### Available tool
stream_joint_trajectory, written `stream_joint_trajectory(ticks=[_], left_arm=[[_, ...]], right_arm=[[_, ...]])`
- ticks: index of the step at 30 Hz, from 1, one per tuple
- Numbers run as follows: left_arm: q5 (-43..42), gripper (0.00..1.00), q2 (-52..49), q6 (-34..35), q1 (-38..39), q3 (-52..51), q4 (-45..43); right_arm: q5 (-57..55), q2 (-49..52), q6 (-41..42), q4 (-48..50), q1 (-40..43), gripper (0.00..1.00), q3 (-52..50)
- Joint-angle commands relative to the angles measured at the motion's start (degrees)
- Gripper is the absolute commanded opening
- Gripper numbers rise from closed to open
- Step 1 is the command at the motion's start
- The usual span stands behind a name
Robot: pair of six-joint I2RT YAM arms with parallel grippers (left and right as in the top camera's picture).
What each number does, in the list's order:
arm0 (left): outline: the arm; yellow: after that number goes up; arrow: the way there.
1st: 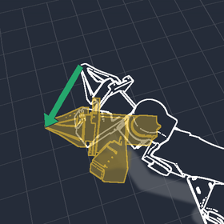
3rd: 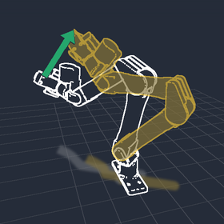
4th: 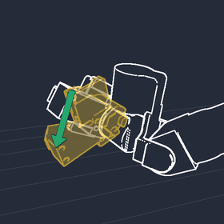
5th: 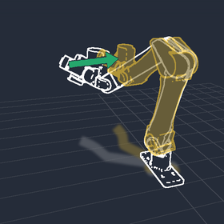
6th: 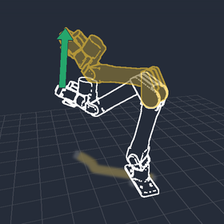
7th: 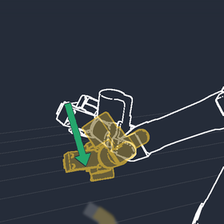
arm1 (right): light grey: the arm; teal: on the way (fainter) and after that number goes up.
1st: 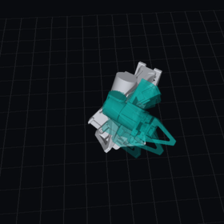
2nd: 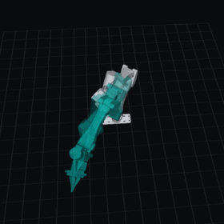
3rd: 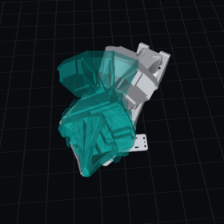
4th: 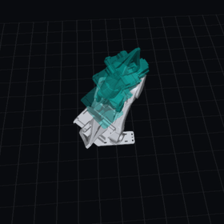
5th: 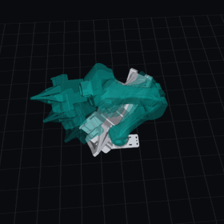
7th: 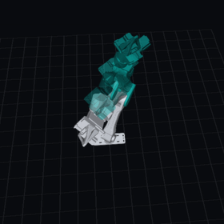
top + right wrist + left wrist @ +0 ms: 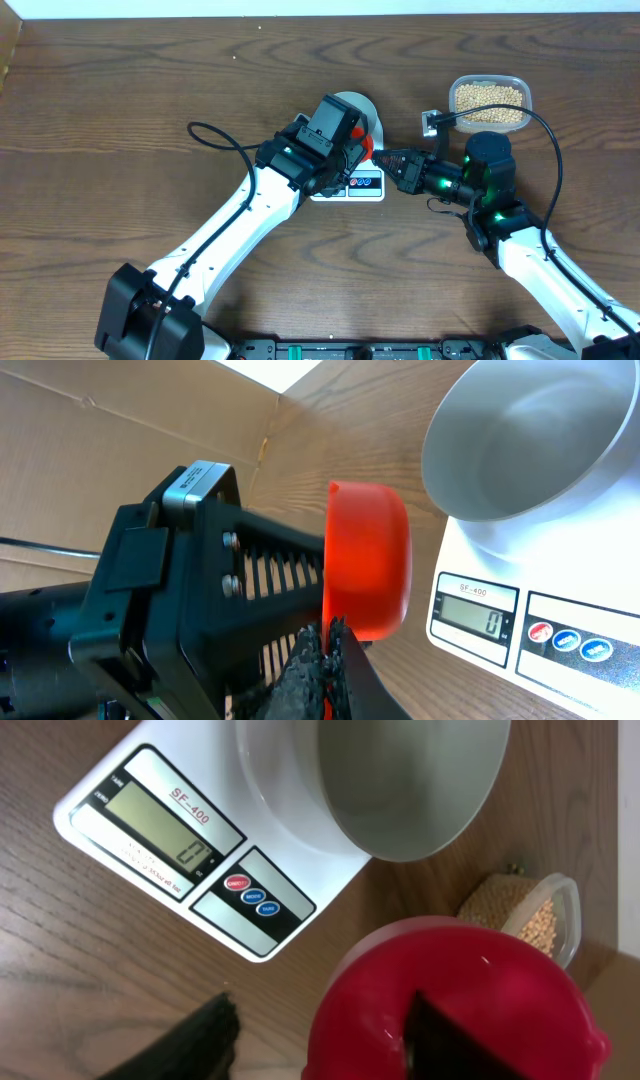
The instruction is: Scoop item into bowl and weigh 50g on scale
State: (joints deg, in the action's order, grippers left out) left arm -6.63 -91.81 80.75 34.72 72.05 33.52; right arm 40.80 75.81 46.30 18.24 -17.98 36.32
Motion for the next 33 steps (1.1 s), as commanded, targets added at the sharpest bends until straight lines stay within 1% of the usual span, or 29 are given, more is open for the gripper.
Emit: stream_joint_trajectory(ticks=[1, 3, 4, 7, 10, 13, 16, 19, 23, 27, 30, 33], left_arm=[[0.0, 0.65, 1.2, -0.5, 0.0, 0.5, 0.3], [0.0, 0.72, 1.2, -1.3, -0.2, 0.5, 0.2], [0.0, 0.74, 1.2, -3.3, -0.8, 0.5, 0.0], [0.0, 0.74, 1.3, -7.3, -2.2, 0.5, 0.0], [-0.5, 0.74, 1.8, -13.9, -4.1, 0.5, 0.0], [-0.5, 0.74, 2.9, -20.9, -5.8, 0.5, 0.1], [-0.9, 0.74, 4.9, -29.0, -7.2, 0.5, 0.1], [-0.9, 0.74, 7.5, -36.5, -7.8, 0.5, 0.1], [-0.8, 0.74, 11.0, -43.0, -7.9, 0.5, -0.4], [-0.8, 0.75, 13.0, -45.9, -7.9, 0.5, 0.0], [-0.8, 0.75, 13.2, -46.5, -7.9, 0.5, 0.6], [-0.8, 0.75, 13.2, -46.5, -7.9, 0.5, 2.6]], right_arm=[[-0.4, 0.3, -1.3, 0.0, -0.4, 0.01, 1.0], [-0.4, 0.3, -2.5, 0.0, 0.0, 0.01, 1.0], [-0.4, 0.3, -3.7, 0.0, 0.7, 0.01, 1.0], [-0.4, 0.3, -3.8, -1.8, 3.1, 0.01, 1.0], [-0.3, 0.3, -4.1, -4.6, 6.0, 0.01, 1.0], [0.9, 0.3, -6.7, -6.6, 8.8, 0.01, 1.0], [3.8, 0.3, -9.0, -6.9, 11.0, 0.01, 1.0], [5.5, 0.3, -9.6, -6.9, 12.2, 0.01, 1.0], [7.1, 0.3, -10.0, -7.0, 13.1, 0.02, 1.8], [10.1, 0.3, -11.7, -9.3, 13.7, 0.02, 4.6], [10.6, 0.2, -14.7, -16.4, 13.7, 0.02, 8.6], [9.6, 0.2, -21.2, -28.2, 13.7, 0.01, 14.3]])
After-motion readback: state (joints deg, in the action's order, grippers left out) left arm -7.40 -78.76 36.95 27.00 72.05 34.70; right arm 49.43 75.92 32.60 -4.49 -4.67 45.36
